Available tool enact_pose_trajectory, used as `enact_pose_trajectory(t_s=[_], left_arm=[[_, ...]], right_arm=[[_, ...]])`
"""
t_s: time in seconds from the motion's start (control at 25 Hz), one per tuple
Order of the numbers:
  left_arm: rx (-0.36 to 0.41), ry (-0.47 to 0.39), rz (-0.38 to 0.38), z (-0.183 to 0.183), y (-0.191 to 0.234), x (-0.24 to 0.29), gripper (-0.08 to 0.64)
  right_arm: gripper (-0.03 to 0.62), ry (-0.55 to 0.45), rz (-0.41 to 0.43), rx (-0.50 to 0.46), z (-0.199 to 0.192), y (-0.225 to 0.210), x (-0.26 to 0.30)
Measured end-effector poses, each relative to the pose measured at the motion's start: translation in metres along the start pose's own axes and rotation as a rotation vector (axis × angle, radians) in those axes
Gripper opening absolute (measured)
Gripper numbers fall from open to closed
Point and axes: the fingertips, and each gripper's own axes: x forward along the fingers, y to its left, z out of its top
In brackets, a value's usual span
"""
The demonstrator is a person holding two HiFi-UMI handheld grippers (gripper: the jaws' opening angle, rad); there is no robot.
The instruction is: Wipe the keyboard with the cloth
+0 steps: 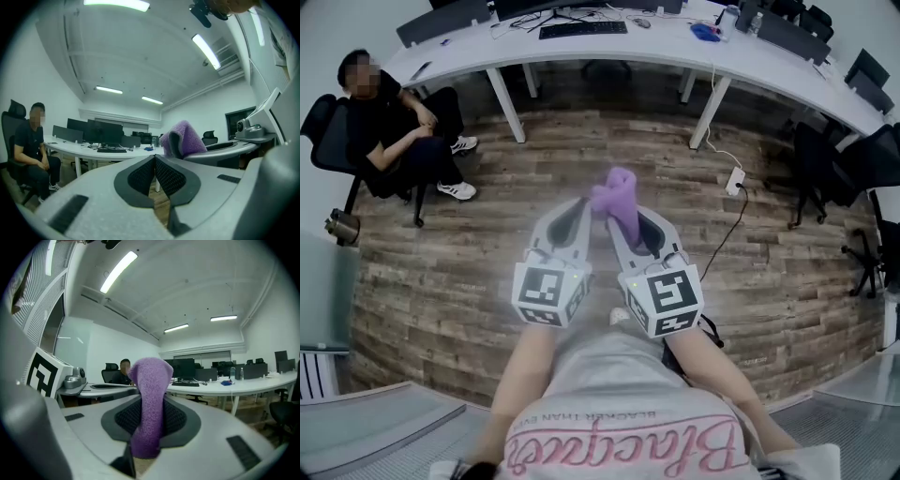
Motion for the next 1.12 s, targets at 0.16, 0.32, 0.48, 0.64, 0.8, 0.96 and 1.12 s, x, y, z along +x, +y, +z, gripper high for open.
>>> enact_pose_trajectory(t_s=[0.16,0.32,0.48,0.64,0.8,0.96,1.12], left_arm=[[0.016,0.003,0.024,-0.001,-0.008,0.014,0.008],[0.030,0.012,0.061,0.000,-0.014,0.024,0.008],[0.020,0.007,0.063,0.001,-0.016,0.031,0.008],[0.015,0.000,0.067,0.004,-0.009,0.042,0.008],[0.001,-0.022,0.066,0.006,0.001,0.059,0.008],[-0.022,-0.026,0.058,0.005,0.018,0.084,0.008],[-0.020,-0.019,0.043,0.005,0.038,0.111,0.008]], right_arm=[[0.087,0.007,0.031,-0.014,-0.002,-0.017,-0.004],[0.087,-0.006,0.052,-0.001,-0.001,-0.034,-0.006],[0.087,-0.024,0.073,0.023,0.003,-0.044,0.000],[0.087,-0.022,0.089,0.038,0.003,-0.051,0.014],[0.087,-0.020,0.098,0.036,0.002,-0.060,0.030],[0.087,-0.014,0.086,0.040,0.003,-0.076,0.053],[0.087,-0.008,0.089,0.054,0.005,-0.086,0.085]])
